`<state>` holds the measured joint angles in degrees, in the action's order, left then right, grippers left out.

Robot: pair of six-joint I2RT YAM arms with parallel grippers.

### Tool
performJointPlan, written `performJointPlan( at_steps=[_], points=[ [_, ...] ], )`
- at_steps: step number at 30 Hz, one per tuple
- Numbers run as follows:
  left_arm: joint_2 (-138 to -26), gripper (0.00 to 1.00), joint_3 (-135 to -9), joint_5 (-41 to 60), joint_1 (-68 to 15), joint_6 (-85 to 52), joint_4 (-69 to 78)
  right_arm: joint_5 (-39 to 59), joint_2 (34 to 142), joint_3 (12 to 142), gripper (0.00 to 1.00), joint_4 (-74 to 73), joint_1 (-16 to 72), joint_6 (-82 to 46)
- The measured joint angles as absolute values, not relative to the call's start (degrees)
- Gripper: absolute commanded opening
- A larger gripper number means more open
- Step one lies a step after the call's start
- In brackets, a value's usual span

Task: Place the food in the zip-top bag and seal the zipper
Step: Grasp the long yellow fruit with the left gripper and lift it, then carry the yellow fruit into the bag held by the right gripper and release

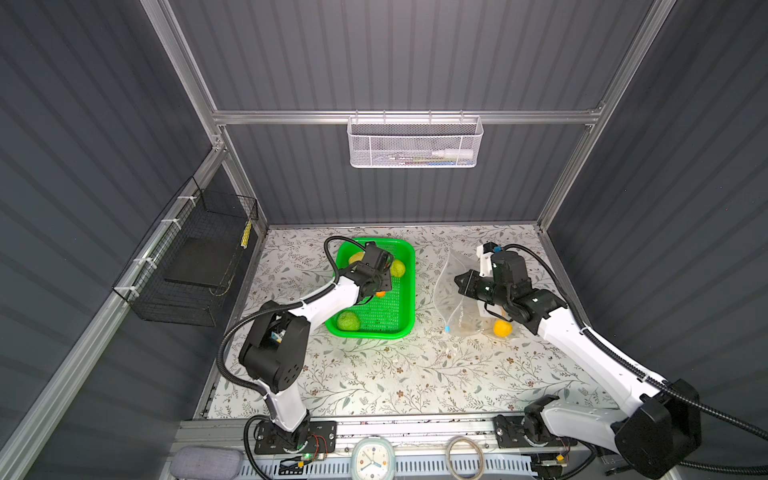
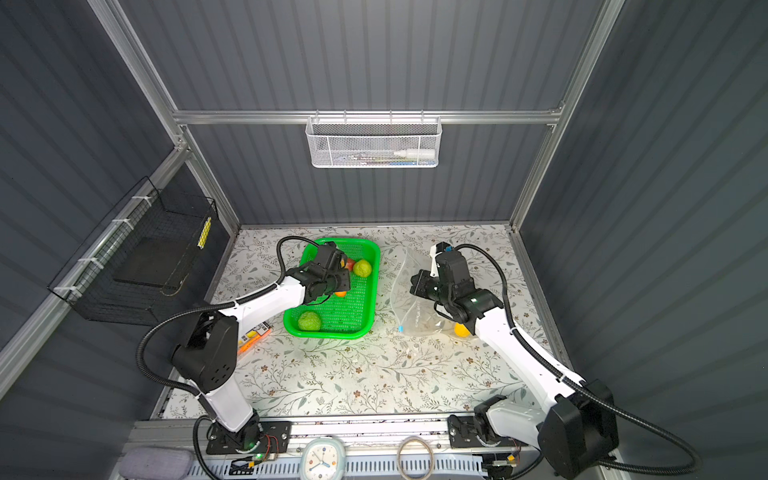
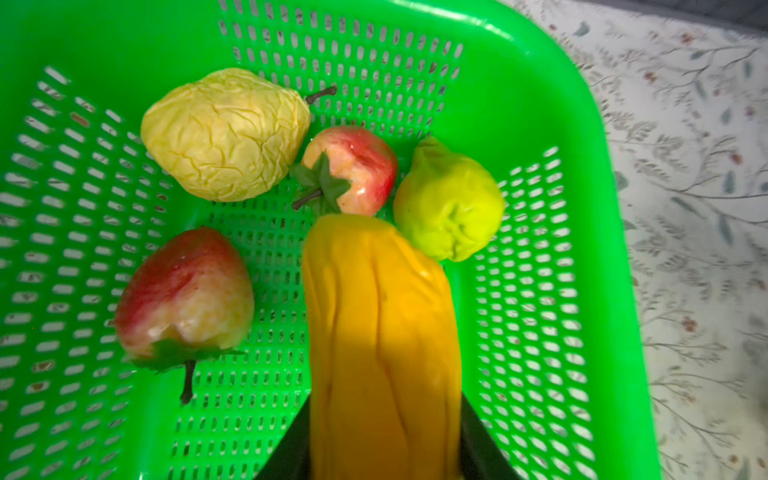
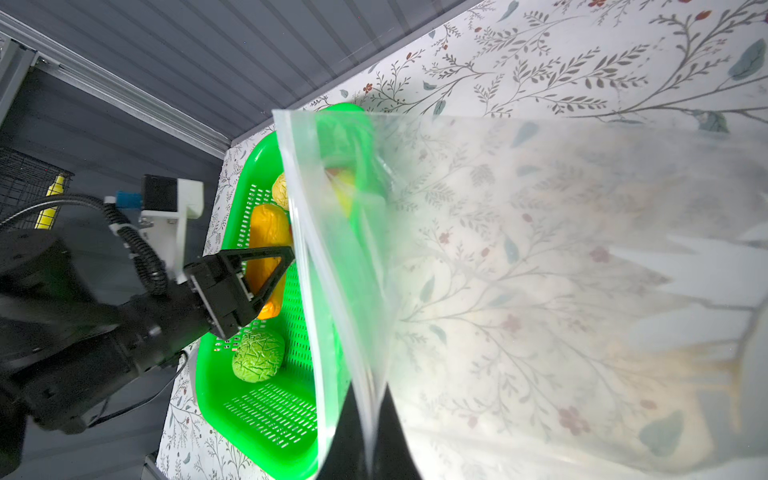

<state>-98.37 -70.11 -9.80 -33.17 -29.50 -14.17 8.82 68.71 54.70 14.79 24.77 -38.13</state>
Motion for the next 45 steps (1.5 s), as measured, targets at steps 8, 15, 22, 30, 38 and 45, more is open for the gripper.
performJointPlan(
  at_steps=[8,15,22,30,38,45],
  points=[
    [-90.4,0.4,-66.8,-1.3,-34.4,-35.4,-6.9,9.6,69.4,54.7,0.0,14.4,24.8,-38.5],
    [-86.4,0.4,-66.8,2.2,-40.8,-37.1,0.8,10.1,69.6,54.7,0.0,14.1,24.8,-38.6],
    [-86.0,0.4,-66.0,6.7,-45.7,-37.1,9.4,10.5,69.6,54.7,0.0,14.0,24.8,-39.0],
    [-86.7,0.4,-64.5,10.8,-46.7,-37.0,15.4,12.6,68.5,54.7,0.0,12.6,24.8,-41.1],
    [-88.8,0.41,-64.5,12.3,-47.5,-36.7,16.3,13.8,66.2,54.7,0.0,11.0,24.8,-42.5],
    [-90.1,0.41,-65.5,11.8,-47.9,-36.0,13.0,14.8,66.0,54.7,0.0,10.2,24.8,-43.2]
  ],
)
